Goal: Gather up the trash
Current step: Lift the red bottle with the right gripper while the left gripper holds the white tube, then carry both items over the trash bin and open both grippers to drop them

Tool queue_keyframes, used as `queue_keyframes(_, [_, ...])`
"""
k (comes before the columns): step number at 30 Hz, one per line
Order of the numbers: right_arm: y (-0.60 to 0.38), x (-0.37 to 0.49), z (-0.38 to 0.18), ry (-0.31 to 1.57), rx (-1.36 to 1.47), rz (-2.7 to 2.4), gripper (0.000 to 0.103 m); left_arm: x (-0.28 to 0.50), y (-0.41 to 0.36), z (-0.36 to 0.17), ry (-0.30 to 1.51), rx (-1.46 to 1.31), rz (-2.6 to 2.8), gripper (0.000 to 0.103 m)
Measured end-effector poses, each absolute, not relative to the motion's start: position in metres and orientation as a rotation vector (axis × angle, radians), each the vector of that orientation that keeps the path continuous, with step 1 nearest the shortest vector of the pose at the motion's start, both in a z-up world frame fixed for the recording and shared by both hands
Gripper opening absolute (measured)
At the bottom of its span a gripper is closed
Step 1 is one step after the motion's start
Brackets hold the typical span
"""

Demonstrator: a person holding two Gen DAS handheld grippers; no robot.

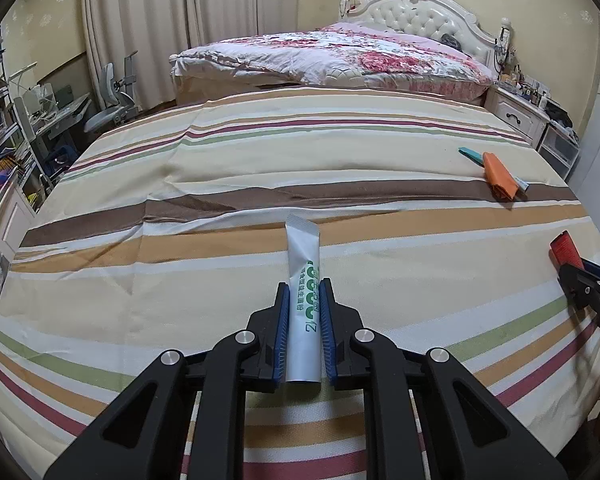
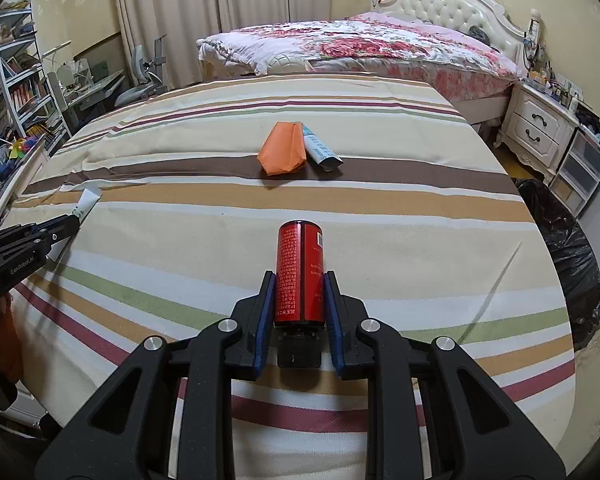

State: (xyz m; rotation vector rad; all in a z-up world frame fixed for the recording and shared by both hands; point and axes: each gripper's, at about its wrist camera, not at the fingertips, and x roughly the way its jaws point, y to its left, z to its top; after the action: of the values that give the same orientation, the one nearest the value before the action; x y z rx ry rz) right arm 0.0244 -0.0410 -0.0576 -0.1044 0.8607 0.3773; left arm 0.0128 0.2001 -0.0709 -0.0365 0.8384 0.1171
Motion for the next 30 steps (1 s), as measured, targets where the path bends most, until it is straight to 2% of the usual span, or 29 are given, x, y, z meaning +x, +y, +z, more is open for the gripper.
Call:
queue_keyframes(15, [-0.052,0.02,-0.038,0.802,-0.095,0.343,0.023,0.004,0.172,-0.043,0.735,-0.023,0.076,0.013])
queue_keyframes(30, [-0.134,0.043,0.001,0.671,-0.057,0.124,0.023,0.059,0.051,-0.006,0.613,0.048,-0.158,0.013])
